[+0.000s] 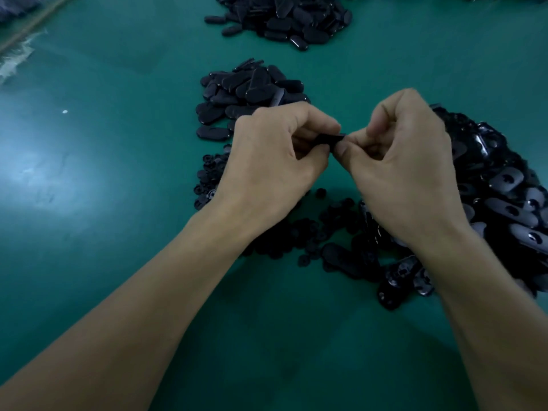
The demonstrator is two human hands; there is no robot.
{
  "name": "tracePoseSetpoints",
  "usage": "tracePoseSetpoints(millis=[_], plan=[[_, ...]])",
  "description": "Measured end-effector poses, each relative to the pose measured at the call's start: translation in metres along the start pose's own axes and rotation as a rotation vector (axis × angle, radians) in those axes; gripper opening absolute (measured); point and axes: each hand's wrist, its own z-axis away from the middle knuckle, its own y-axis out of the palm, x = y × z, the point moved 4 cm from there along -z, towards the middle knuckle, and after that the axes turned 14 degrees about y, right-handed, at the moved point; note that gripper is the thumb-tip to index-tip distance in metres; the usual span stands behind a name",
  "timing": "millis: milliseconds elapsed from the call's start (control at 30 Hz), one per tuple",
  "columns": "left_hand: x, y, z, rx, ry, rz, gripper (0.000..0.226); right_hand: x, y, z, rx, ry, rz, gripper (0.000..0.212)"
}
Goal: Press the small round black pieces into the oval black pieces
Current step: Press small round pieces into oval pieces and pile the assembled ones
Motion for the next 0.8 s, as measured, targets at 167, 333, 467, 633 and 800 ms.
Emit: tracePoseSetpoints(millis=[167,333,467,633,800], plan=[[0.000,-0.001,0.002,0.017,0.023,-0.027,0.023,-0.002,-0.001,0.002,-0.040,0.065,-0.016,0.043],[0.000,-0.001,0.003,0.006,0.066,-0.123,0.019,0.002,0.003,0.005,-0.020,0.074,0.002,0.037],[0.002,-0.003,0.003,0.012,0.081,-0.196,0.019,0.006,0.005,0.008,0.049,0.053,0.036,0.035],[0.007,-0.003,0.001,-0.002,-0.008,-0.107,0.019,0.004,0.005,0.006,0.076,-0.007,0.033,0.018],[0.012,-0.003,-0.001,0.003,-0.137,0.176,0.025,-0.006,0.002,-0.005,0.103,-0.046,0.012,0.019]])
